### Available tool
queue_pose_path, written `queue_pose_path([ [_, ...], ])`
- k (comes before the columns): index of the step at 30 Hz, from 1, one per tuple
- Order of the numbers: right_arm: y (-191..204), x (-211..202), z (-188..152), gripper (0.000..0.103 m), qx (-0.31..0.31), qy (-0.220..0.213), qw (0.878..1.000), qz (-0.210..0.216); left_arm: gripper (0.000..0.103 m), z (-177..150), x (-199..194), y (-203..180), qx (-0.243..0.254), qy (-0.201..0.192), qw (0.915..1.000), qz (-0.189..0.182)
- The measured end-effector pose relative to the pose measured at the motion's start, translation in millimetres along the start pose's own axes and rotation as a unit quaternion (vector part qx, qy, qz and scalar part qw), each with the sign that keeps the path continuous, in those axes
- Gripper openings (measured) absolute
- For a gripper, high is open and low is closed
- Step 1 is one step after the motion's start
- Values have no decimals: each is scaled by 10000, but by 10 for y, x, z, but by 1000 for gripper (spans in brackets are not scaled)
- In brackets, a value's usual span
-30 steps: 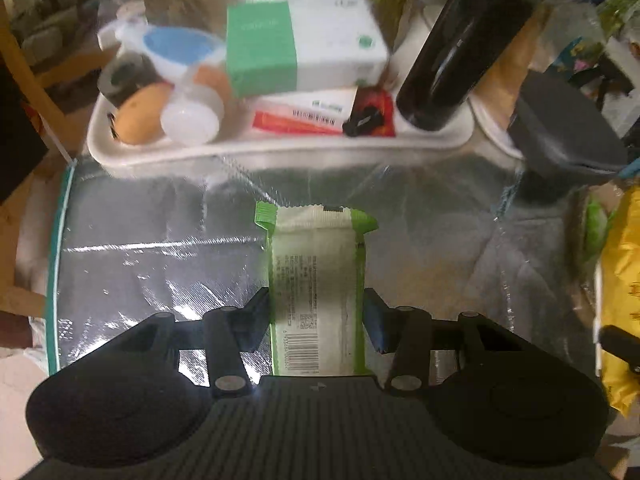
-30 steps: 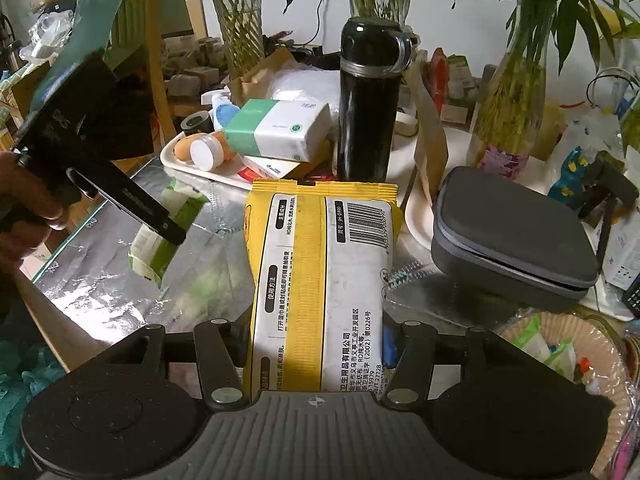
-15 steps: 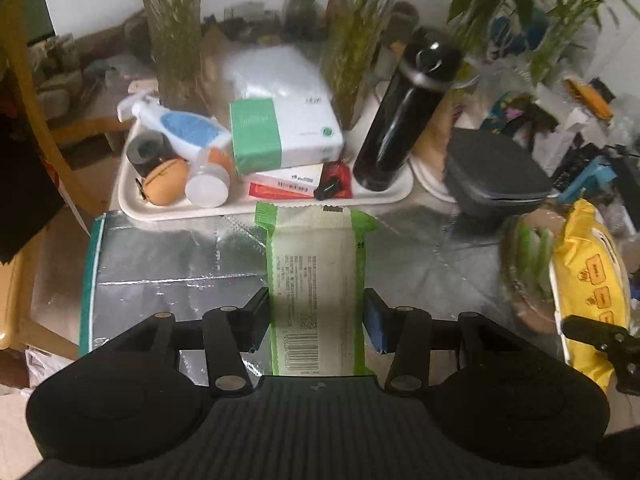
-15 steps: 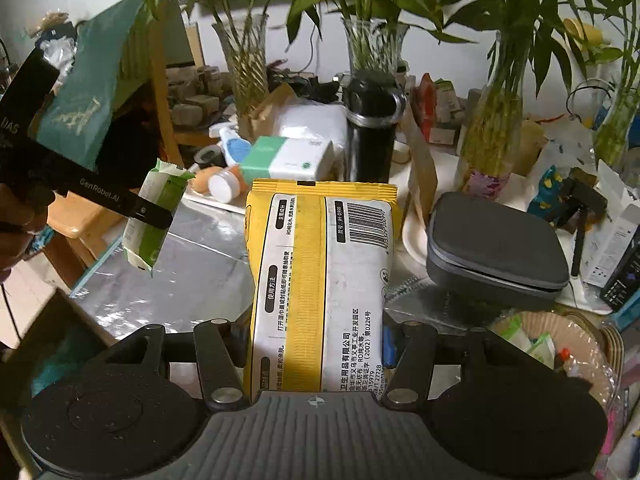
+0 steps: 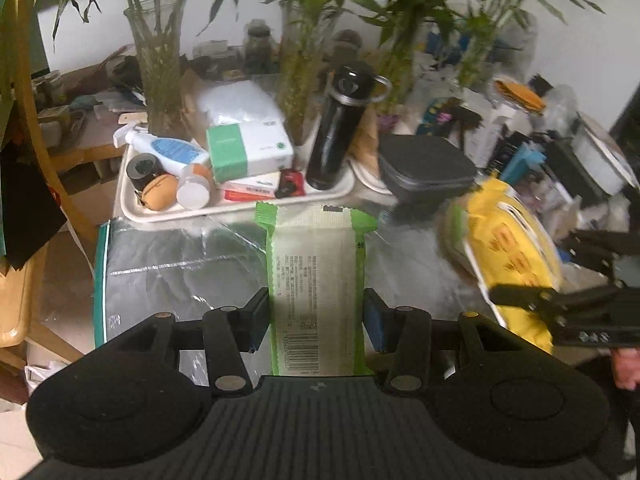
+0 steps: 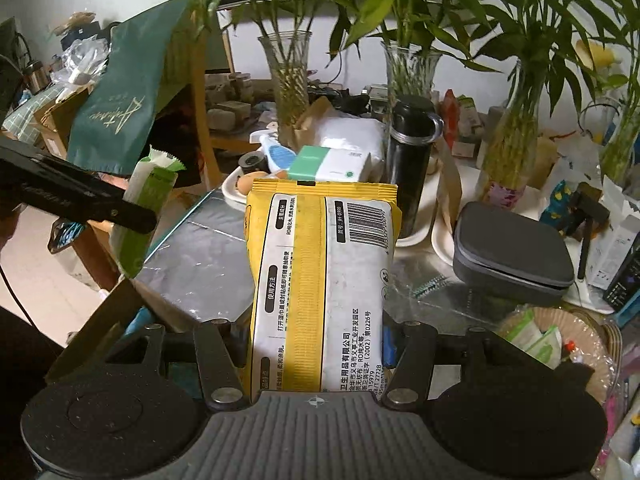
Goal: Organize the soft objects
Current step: 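Carry the wipes pack with left and yellow bag with right into the box, release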
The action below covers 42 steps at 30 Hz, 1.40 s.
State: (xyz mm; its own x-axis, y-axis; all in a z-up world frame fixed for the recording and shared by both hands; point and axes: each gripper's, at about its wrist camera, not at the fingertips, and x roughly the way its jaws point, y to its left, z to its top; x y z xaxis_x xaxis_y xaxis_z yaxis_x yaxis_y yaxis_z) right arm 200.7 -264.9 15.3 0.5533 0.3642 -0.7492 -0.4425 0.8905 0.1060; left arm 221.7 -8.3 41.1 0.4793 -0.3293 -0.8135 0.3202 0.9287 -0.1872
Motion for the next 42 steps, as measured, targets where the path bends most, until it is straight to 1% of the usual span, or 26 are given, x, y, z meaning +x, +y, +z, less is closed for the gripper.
queue_pose_path([
  [7, 112, -161, -124, 59, 4, -27, 10000, 59, 47, -284, -170, -62, 71, 174, 9996, -194],
  [12, 199, -291, -220, 59, -18, -61, 10000, 71, 47, -503, -167, -42, -61, 419, 9984, -378],
  [15, 237, -339, -271, 59, -17, -55, 10000, 81, 47, -633, -102, 6, -217, 590, 9972, -397],
  [17, 263, -360, -318, 59, -11, -46, 9999, 105, 48, -711, -31, 83, -557, 759, 9944, -485],
  [19, 287, -360, -378, 59, 0, -16, 9999, 102, 48, -783, 2, 133, -731, 764, 9927, -578],
  [20, 301, -357, -411, 59, 6, 7, 9999, 105, 50, -818, -2, 145, -770, 698, 9926, -624],
  [23, 331, -351, -511, 59, 19, 60, 9999, 144, 62, -911, -69, 150, -853, 526, 9920, -764],
  [25, 347, -345, -565, 59, 24, 86, 9998, 156, 63, -965, -141, 120, -831, 338, 9932, -739],
  [29, 388, -344, -645, 59, 16, 133, 9997, 186, 63, -1093, -327, 31, -573, -209, 9971, -456],
  [32, 434, -339, -686, 59, -34, 153, 9997, 193, 63, -1165, -430, -6, -430, -503, 9973, -312],
  [36, 481, -310, -720, 59, -44, 187, 9996, 204, 64, -1229, -499, -1, -422, -772, 9961, -116],
  [39, 522, -290, -752, 59, -69, 203, 9996, 208, 64, -1302, -544, -27, -360, -980, 9944, 173],
  [42, 561, -277, -757, 59, -121, 227, 9993, 273, 65, -1368, -563, -22, -342, -1124, 9927, 264],
])
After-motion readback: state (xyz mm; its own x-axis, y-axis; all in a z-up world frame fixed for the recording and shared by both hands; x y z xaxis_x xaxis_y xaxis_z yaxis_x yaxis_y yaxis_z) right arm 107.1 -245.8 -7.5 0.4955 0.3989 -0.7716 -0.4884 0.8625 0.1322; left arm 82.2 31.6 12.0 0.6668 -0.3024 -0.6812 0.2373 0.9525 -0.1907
